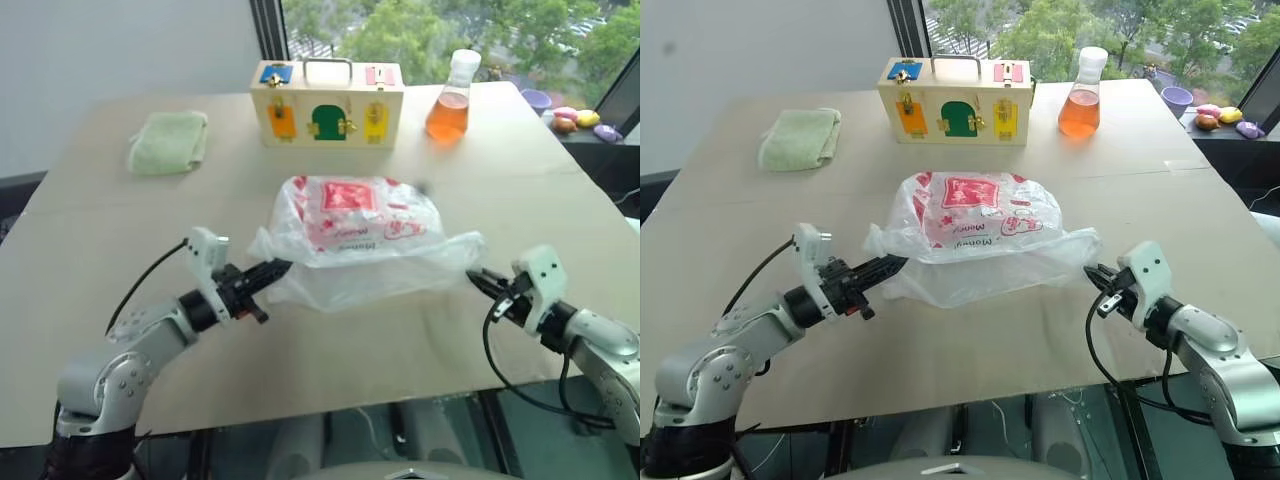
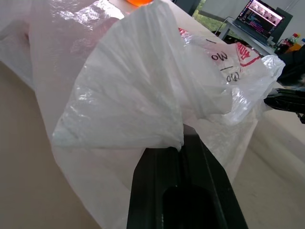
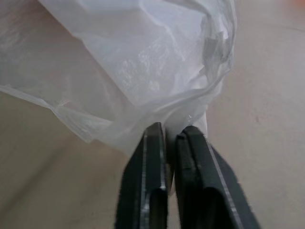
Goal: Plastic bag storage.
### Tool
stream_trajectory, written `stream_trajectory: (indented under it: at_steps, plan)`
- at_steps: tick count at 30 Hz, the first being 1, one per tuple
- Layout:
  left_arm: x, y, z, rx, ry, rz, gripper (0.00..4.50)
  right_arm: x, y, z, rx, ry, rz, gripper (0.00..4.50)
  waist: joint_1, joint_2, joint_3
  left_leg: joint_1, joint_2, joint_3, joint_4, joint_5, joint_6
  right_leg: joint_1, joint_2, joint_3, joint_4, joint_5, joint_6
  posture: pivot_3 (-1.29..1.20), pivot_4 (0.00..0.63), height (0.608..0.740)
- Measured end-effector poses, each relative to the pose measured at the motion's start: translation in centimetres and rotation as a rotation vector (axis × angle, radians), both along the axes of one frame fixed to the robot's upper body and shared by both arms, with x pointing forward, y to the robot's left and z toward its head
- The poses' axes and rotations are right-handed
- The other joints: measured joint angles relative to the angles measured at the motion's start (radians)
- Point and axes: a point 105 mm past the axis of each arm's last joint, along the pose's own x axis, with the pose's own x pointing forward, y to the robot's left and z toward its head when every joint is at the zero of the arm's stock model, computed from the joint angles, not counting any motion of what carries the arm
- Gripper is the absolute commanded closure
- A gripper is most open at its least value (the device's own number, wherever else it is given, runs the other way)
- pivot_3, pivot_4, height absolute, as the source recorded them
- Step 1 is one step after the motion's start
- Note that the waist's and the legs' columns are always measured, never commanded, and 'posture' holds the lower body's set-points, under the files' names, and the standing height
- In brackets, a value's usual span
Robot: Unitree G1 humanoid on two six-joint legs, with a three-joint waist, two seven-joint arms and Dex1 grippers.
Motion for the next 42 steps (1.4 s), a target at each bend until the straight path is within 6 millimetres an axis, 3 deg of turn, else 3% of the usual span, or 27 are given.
stream_trajectory:
  at_steps: [5, 6, 7, 10, 13, 15, 19, 25, 26, 30, 33, 36, 40, 42]
  plan:
    - [-2.3, 3.1, -0.9, 0.021, 0.040, 0.085, 0.96, -2.2, -2.0, 0.3, 0.029, -0.003, -0.034, 0.32, 0.001, 0.001, -0.001, 0.000, 0.000, 0.002, -0.005, -0.002, 0.003, 0.000, 0.000, 0.002, -0.006, -0.001, 0.000, 0.00, 0.150, 0.740]
    - [-2.9, 3.8, -1.4, 0.030, 0.059, 0.105, 0.36, -2.8, -2.6, 0.0, 0.030, 0.012, -0.050, 0.00, 0.001, 0.000, -0.001, -0.001, 0.000, 0.002, -0.005, -0.003, 0.004, 0.000, 0.000, 0.001, -0.008, -0.001, 0.000, 0.00, 0.150, 0.740]
    - [-3.6, 4.1, -1.7, 0.048, 0.071, 0.114, 0.06, -3.6, -3.2, -0.1, 0.026, 0.023, -0.059, 0.00, 0.003, 0.000, -0.001, -0.001, 0.000, 0.002, -0.005, -0.003, 0.004, 0.000, -0.001, 0.001, -0.009, -0.001, 0.000, 0.00, 0.150, 0.740]
    - [-6.0, 4.5, -2.3, 0.156, 0.063, 0.104, 0.06, -6.0, -4.8, -0.5, -0.025, 0.056, -0.068, 0.00, 0.007, 0.000, -0.001, -0.001, 0.000, 0.004, -0.005, -0.004, 0.006, 0.002, -0.002, 0.001, -0.014, -0.002, 0.001, 0.00, 0.150, 0.740]
    - [-6.9, 5.0, -3.0, 0.203, 0.058, 0.127, 0.06, -6.9, -5.6, -0.7, -0.077, 0.069, -0.058, 0.00, 0.006, -0.001, -0.002, 0.000, 0.000, 0.005, -0.005, -0.004, 0.006, 0.002, -0.002, 0.001, -0.014, -0.001, 0.002, 0.00, 0.150, 0.740]
    - [-6.3, 5.6, -2.9, 0.204, 0.034, 0.161, 0.06, -6.7, -5.9, -0.7, -0.091, 0.061, -0.060, 0.00, 0.006, -0.002, -0.003, 0.000, 0.002, 0.004, -0.004, -0.004, 0.006, 0.002, -0.002, 0.000, -0.014, -0.001, 0.002, 0.00, 0.150, 0.740]
    - [-3.1, 7.5, -0.9, 0.195, -0.051, 0.230, 0.06, -6.1, -5.6, -0.1, -0.099, 0.029, -0.040, 0.00, 0.008, -0.002, -0.004, 0.001, 0.003, 0.003, -0.004, -0.004, 0.006, 0.003, -0.001, -0.002, -0.012, -0.001, 0.002, 0.00, 0.150, 0.740]
    - [-1.8, 9.9, -0.2, 0.225, -0.035, 0.210, 0.06, -6.2, -5.4, -0.4, -0.106, 0.038, -0.031, 0.00, 0.003, -0.001, -0.005, -0.001, 0.003, 0.005, -0.006, -0.005, 0.006, 0.001, -0.001, -0.001, -0.013, -0.001, 0.001, 0.00, 0.150, 0.740]
    - [-2.1, 9.9, -0.3, 0.233, -0.015, 0.186, 0.06, -6.1, -5.4, -0.3, -0.108, 0.037, -0.029, 0.00, 0.002, -0.001, -0.005, -0.002, 0.003, 0.005, -0.006, -0.006, 0.006, 0.001, -0.001, -0.001, -0.015, -0.001, 0.001, 0.00, 0.150, 0.740]
    - [-7.0, 9.1, -2.6, 0.232, 0.194, 0.000, 0.06, -6.3, -5.6, -0.6, -0.106, 0.053, -0.029, 0.00, -0.004, -0.001, -0.005, -0.001, 0.002, 0.010, -0.006, -0.010, 0.010, 0.000, -0.003, 0.003, -0.016, -0.002, 0.001, 0.00, 0.150, 0.740]
    - [-9.0, 9.2, -3.2, 0.202, 0.271, -0.039, 0.06, -6.4, -5.7, -0.8, -0.103, 0.063, -0.025, 0.00, 0.002, -0.002, -0.005, -0.001, 0.002, 0.009, -0.006, -0.010, 0.010, 0.001, -0.003, 0.002, -0.016, -0.004, 0.004, 0.00, 0.150, 0.740]
    - [-8.0, 11.4, -1.6, 0.204, 0.197, 0.038, 0.06, -6.3, -5.6, -0.7, -0.093, 0.062, -0.005, 0.00, 0.020, -0.002, -0.005, 0.002, 0.003, 0.007, -0.004, -0.010, 0.010, 0.002, -0.003, -0.001, -0.014, -0.003, 0.004, 0.00, 0.150, 0.740]
    - [-7.2, 12.1, -1.1, 0.218, 0.174, 0.058, 0.06, -6.1, -5.7, -0.8, -0.090, 0.059, -0.003, 0.00, 0.022, -0.001, -0.005, 0.001, 0.003, 0.007, -0.004, -0.010, 0.010, 0.003, -0.003, -0.002, -0.013, -0.003, 0.004, 0.00, 0.150, 0.740]
    - [-5.8, 12.9, -0.4, 0.247, 0.114, 0.107, 0.06, -6.0, -5.7, -0.6, -0.089, 0.054, 0.000, 0.00, 0.023, -0.001, -0.006, 0.001, 0.003, 0.007, -0.004, -0.010, 0.010, 0.003, -0.003, -0.002, -0.013, -0.003, 0.004, 0.00, 0.150, 0.740]
